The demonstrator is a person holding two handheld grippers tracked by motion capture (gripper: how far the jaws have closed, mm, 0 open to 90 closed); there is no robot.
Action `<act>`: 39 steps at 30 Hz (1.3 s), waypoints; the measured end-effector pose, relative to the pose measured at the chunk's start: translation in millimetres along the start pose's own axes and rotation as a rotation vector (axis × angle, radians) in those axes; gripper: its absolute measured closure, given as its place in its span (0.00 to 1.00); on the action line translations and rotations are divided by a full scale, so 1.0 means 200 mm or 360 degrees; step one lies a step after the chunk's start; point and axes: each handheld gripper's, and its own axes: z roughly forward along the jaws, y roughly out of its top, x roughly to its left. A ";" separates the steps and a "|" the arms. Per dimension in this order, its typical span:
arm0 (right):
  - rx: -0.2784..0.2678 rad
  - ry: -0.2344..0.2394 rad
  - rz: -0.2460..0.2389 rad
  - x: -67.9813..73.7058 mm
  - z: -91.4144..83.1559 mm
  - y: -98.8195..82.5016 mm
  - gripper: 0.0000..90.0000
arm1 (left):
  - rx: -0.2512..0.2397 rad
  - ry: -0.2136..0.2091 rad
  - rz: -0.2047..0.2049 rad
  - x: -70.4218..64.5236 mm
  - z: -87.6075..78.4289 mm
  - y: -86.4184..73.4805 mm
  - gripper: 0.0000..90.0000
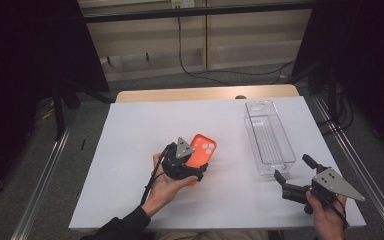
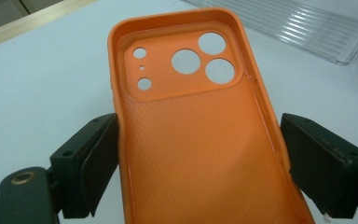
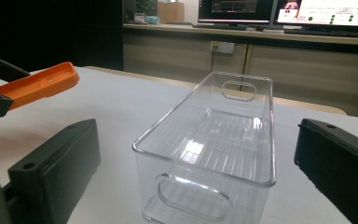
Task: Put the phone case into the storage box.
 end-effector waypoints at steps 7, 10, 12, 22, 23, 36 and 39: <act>0.0002 -0.0004 0.0000 0.00 0.01 0.00 0.00 | -0.0043 0.0037 -0.0019 0.04 -0.08 -0.03 0.16; 0.0003 0.0014 -0.0016 0.01 0.01 0.01 0.00 | -0.0041 0.0039 -0.0003 0.05 -0.10 -0.04 0.16; 0.0005 0.0045 -0.0035 0.02 0.02 0.01 0.00 | -0.0063 0.0043 -0.0026 0.06 -0.12 -0.06 0.16; 0.0000 0.0104 -0.0033 0.08 0.05 0.05 0.00 | -0.0073 0.0046 -0.0062 0.07 -0.17 -0.13 0.16; -0.0005 0.0117 -0.0032 0.09 0.06 0.05 0.00 | -0.0072 0.0044 -0.0055 0.07 -0.17 -0.14 0.16; 0.0026 0.0283 -0.0009 0.20 0.17 0.09 0.00 | -0.0088 0.0057 0.0001 0.04 -0.18 -0.18 0.16; 0.0034 0.0315 -0.0027 0.23 0.20 0.10 0.00 | -0.0085 0.0050 0.0023 0.03 -0.18 -0.18 0.16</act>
